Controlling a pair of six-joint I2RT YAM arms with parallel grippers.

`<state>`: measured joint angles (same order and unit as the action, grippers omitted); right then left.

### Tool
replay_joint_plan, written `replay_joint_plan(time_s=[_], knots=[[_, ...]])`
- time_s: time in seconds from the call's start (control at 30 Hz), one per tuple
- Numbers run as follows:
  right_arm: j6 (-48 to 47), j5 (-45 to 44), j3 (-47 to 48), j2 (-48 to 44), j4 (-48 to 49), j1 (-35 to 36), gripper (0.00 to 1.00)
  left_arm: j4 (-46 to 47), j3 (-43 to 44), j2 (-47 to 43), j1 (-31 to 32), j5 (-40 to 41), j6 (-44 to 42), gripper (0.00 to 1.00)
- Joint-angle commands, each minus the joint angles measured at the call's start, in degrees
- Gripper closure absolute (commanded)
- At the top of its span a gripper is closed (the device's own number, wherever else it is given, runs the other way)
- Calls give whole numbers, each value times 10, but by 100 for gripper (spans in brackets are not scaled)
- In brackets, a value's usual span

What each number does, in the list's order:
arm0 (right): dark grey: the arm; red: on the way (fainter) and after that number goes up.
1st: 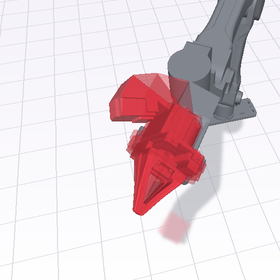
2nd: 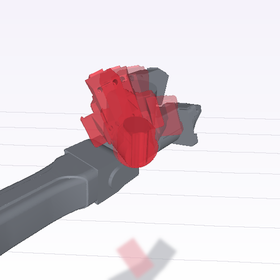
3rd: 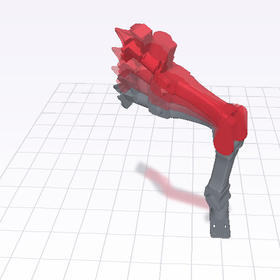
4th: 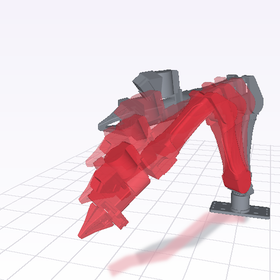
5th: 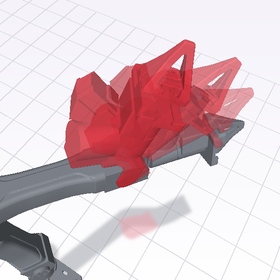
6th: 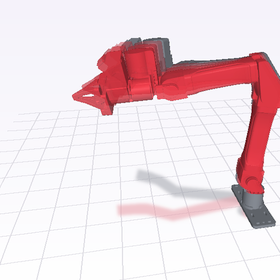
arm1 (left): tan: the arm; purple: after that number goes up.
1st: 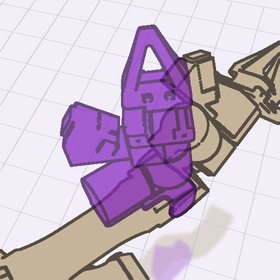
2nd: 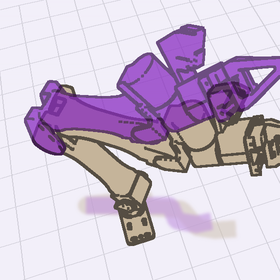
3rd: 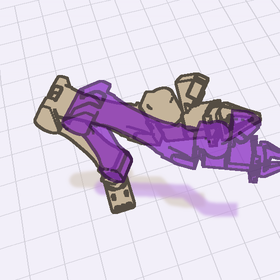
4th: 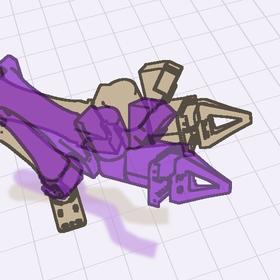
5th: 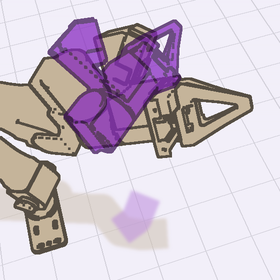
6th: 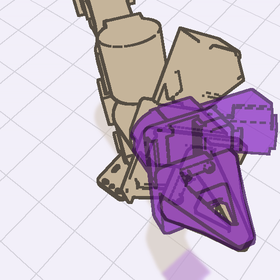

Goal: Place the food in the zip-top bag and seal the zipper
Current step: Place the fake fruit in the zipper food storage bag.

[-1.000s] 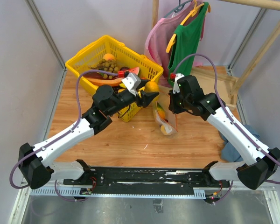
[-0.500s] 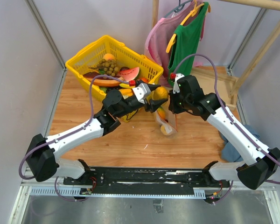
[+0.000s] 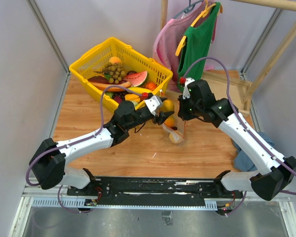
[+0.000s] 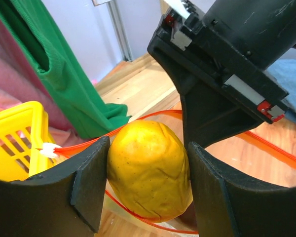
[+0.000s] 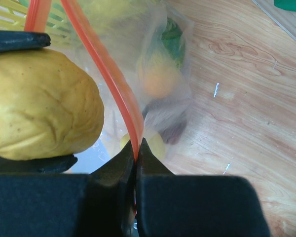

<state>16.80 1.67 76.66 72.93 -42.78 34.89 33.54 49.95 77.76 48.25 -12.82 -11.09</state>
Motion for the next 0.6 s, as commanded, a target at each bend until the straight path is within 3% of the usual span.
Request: replay_joint_plan(time_s=[0.0, 0.1, 0.23, 0.57], knots=[[4, 4, 17, -12, -1, 8, 99, 33, -7, -7, 5, 31, -25, 50], [4, 5, 17, -9, 1, 8, 99, 31, -8, -10, 5, 36, -29, 35], [4, 6, 16, -8, 2, 8, 99, 29, -9, -12, 5, 37, -30, 24], [3, 5, 18, -5, 3, 8, 99, 21, -6, -24, 5, 46, -26, 17]])
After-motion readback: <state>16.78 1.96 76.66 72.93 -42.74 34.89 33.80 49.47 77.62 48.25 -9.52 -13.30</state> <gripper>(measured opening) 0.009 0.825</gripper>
